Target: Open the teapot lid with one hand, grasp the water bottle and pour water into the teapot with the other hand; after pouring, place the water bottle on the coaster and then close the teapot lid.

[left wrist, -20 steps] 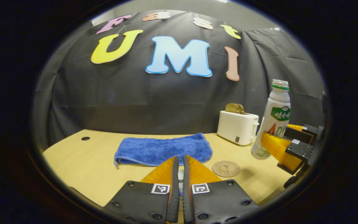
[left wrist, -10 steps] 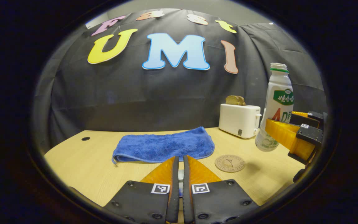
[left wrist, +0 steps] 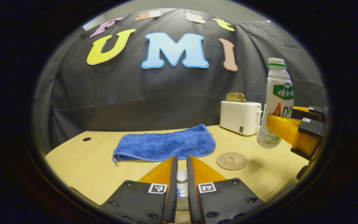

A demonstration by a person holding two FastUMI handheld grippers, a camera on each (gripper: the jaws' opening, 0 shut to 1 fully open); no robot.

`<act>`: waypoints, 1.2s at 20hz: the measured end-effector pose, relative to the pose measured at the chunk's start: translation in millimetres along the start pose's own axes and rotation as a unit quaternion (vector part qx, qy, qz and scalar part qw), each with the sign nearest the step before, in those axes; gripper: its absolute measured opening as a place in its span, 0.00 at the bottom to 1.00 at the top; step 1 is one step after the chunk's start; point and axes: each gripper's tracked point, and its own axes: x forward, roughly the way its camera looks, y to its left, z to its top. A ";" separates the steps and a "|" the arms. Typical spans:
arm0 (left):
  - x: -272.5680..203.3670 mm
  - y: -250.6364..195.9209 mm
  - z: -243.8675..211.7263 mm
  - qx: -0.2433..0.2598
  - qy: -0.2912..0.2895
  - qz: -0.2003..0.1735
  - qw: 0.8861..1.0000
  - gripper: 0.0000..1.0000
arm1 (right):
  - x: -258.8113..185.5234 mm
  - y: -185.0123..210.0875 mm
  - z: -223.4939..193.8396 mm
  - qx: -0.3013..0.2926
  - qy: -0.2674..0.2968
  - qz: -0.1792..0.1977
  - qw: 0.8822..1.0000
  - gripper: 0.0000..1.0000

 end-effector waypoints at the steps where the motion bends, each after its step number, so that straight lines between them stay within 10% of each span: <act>1: -0.6 1.1 1.3 0.000 -0.002 0.002 1.000 0.16 | 1.8 -0.4 -1.8 -0.001 0.000 -0.001 1.000 0.74; 8: -14.6 12.1 23.2 -0.023 -0.030 0.010 0.999 0.31 | 7.4 2.0 -12.1 0.011 0.013 0.004 1.000 0.73; 9: -15.2 13.6 24.1 -0.027 -0.033 0.010 0.999 0.15 | 8.1 2.4 -15.1 0.013 0.015 0.006 1.000 0.73; 10: -16.0 15.2 25.8 -0.029 -0.035 0.010 0.999 0.31 | 9.1 3.7 -16.4 0.014 0.017 0.008 1.000 0.73; 24: -29.7 40.6 38.7 -0.059 -0.060 0.029 0.996 0.25 | 42.4 45.8 -35.7 0.090 0.068 0.084 0.990 0.73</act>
